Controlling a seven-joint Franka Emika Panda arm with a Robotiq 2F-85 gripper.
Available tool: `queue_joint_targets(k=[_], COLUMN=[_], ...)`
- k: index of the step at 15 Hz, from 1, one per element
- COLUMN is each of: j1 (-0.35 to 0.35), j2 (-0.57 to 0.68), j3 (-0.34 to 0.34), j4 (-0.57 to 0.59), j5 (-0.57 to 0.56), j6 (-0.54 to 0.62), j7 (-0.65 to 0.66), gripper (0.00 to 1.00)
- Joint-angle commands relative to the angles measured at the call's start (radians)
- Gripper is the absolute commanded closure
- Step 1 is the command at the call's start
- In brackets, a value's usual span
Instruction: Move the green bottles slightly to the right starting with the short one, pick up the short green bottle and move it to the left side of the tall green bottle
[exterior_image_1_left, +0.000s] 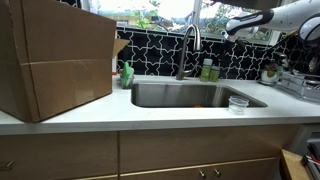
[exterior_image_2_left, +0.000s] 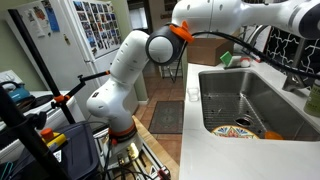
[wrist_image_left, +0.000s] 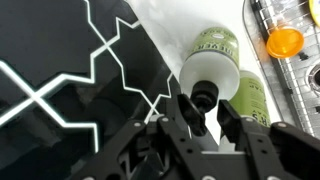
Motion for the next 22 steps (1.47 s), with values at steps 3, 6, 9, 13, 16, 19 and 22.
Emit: queue_joint_targets(k=[3,6,9,13,16,19,22], j1=[-0.027,-0.028,-0.024,-0.012,-0.006,0.002,0.018], j2=[0.039,0.040,0.041,0.046,0.050,0.059,0.059], j3=[0.029,0.030,0.023,0.000,-0.016,-0.045,-0.086], j4=[0.059,0.063,0.070,0.086,0.092,0.104,0.108], j5=[0.025,0.020,0.010,-0.009,-0.022,-0.042,-0.074], j6=[-0.035,-0.042,-0.059,-0.090,-0.082,-0.087,-0.107], j7=[-0.037,-0.032,-0.017,0.031,0.068,0.126,0.209], gripper=[0.61,0.64,0.59,0.78,0.83,0.93,0.96])
